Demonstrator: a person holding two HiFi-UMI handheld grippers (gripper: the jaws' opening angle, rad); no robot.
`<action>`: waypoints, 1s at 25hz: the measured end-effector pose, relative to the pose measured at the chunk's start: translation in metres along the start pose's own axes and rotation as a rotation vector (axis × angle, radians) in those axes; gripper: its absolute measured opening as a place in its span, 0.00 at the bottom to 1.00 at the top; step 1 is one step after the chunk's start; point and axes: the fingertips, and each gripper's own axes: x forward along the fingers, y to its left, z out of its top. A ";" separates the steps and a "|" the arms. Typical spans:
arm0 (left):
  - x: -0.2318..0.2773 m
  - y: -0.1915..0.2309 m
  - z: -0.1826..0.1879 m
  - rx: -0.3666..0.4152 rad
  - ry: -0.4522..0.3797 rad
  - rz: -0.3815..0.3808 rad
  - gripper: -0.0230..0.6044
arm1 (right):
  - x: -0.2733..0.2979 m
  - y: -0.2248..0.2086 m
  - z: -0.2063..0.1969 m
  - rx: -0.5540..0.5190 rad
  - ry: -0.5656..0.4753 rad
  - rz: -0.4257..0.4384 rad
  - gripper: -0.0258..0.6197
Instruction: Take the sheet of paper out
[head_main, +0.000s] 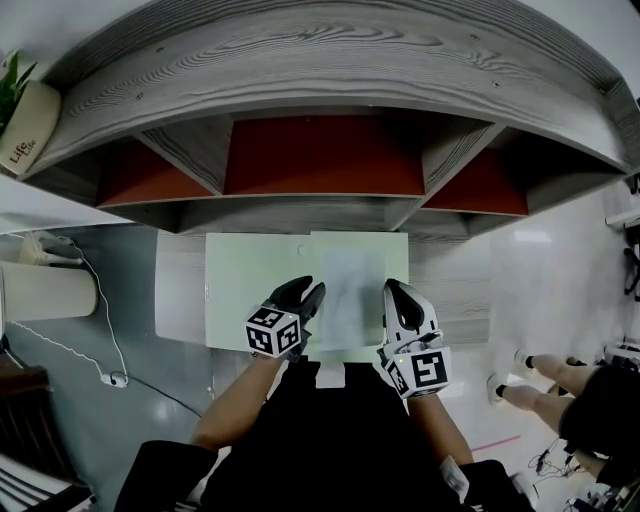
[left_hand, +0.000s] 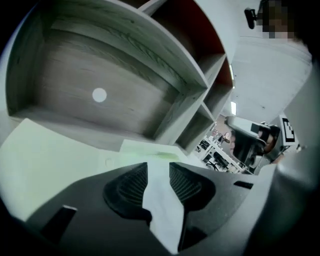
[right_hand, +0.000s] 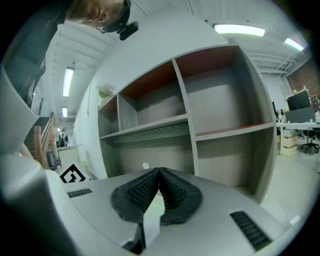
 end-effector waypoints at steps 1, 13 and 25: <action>0.004 0.005 -0.007 -0.033 0.020 0.020 0.25 | -0.001 -0.002 -0.001 0.002 0.002 0.000 0.07; 0.038 0.028 -0.050 -0.210 0.189 0.112 0.36 | 0.001 -0.015 -0.008 0.016 0.025 0.030 0.07; 0.055 0.027 -0.058 -0.233 0.226 0.128 0.34 | 0.002 -0.019 -0.014 0.024 0.046 0.061 0.07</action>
